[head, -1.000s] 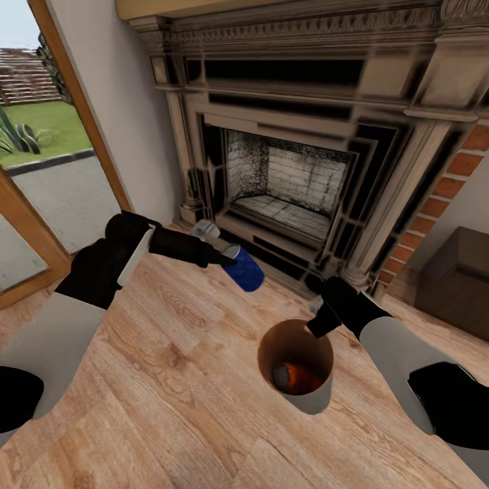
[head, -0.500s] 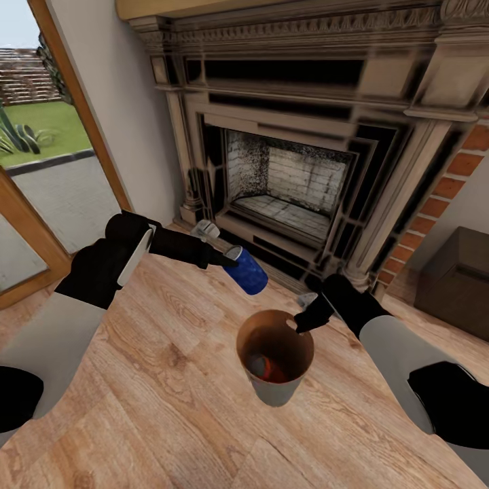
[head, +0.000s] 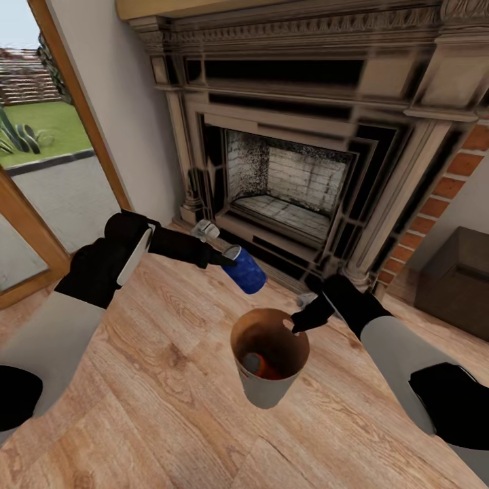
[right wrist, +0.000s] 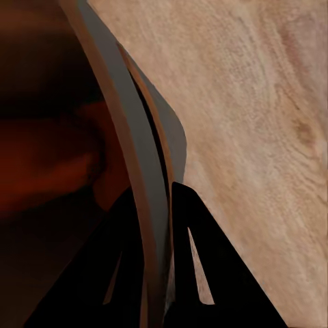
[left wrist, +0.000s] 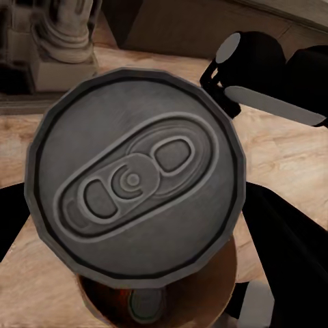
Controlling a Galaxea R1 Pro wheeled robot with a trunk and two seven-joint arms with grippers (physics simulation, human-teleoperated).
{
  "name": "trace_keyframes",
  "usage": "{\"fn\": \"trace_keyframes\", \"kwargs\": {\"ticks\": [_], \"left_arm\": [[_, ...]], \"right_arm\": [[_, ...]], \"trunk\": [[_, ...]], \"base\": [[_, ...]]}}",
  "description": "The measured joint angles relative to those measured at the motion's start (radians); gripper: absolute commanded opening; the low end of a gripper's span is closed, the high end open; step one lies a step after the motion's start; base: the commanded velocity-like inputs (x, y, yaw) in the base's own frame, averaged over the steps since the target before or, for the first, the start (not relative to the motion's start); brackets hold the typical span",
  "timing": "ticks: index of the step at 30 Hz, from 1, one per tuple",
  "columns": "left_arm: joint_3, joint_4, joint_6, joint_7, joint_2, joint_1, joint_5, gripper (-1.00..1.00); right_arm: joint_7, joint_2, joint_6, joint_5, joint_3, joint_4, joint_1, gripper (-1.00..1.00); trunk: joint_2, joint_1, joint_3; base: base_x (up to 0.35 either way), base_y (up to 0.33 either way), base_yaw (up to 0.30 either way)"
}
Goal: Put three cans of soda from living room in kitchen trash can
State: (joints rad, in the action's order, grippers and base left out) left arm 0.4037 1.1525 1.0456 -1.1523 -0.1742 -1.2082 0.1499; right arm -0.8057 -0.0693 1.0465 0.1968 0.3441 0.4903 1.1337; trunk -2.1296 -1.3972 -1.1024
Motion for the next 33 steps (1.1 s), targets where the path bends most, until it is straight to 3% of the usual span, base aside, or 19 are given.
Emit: {"fn": "trace_keyframes", "kwargs": {"ticks": [2, 6, 12, 19, 25, 26, 28, 30, 31, 33], "left_arm": [[0.011, -0.005, 0.002, 0.008, 0.002, -0.011, -0.003, -1.0], [0.029, -0.005, 0.002, 0.008, 0.002, -0.012, -0.003, -1.0], [0.029, -0.005, 0.002, 0.008, 0.002, -0.012, -0.003, -1.0], [0.02, -0.007, 0.002, -0.001, 0.003, -0.01, 0.005, -1.0], [0.005, -0.004, 0.002, -0.011, 0.001, -0.005, 0.01, -1.0], [0.004, -0.004, 0.002, -0.011, 0.001, -0.004, 0.01, -1.0], [0.004, -0.005, 0.001, -0.011, 0.001, -0.004, 0.01, -1.0], [0.003, -0.006, 0.002, -0.012, 0.001, -0.004, 0.01, -1.0], [0.003, -0.006, 0.002, -0.012, 0.001, -0.004, 0.011, -1.0], [0.004, -0.005, 0.002, -0.012, 0.001, -0.004, 0.011, -1.0]], "right_arm": [[0.021, -0.005, -0.005, 0.022, 0.012, 0.005, -0.004, -1.0], [0.027, -0.006, -0.04, 0.151, 0.015, 0.005, -0.004, -1.0], [0.026, -0.006, -0.075, 0.275, 0.014, 0.005, -0.004, -1.0], [0.02, -0.006, -0.091, 0.352, 0.015, 0.01, -0.003, -1.0], [0.008, -0.007, -0.094, 0.388, 0.016, 0.013, -0.002, -1.0], [0.006, -0.007, -0.094, 0.393, 0.016, 0.013, -0.002, -1.0], [-0.002, -0.008, -0.001, 0.37, 0.018, 0.006, -0.002, -1.0], [-0.002, -0.008, -0.008, 0.329, 0.018, 0.011, -0.002, -1.0], [0.0, -0.008, -0.019, 0.294, 0.016, 0.014, -0.001, -1.0], [0.002, -0.01, -0.017, 0.178, 0.02, 0.013, -0.002, -1.0]], "trunk": [[0.0, 0.0, 0.0], [0.0, 0.0, 0.0], [0.0, 0.0, 0.0], [0.0, 0.0, 0.0], [0.0, 0.0, 0.0], [0.0, 0.0, 0.0], [0.0, 0.0, 0.0], [0.0, 0.0, 0.0], [0.0, 0.0, 0.0], [0.0, 0.0, 0.0]], "base": [[0.0, 0.0, 0.0], [0.0, 0.0, 0.0], [0.0, 0.0, 0.0], [0.0, 0.0, 0.0], [0.0, 0.0, 0.0], [0.0, 0.0, 0.0], [0.0, 0.0, 0.0], [0.0, 0.0, 0.0], [0.0, 0.0, 0.0], [0.0, 0.0, 0.0]]}}
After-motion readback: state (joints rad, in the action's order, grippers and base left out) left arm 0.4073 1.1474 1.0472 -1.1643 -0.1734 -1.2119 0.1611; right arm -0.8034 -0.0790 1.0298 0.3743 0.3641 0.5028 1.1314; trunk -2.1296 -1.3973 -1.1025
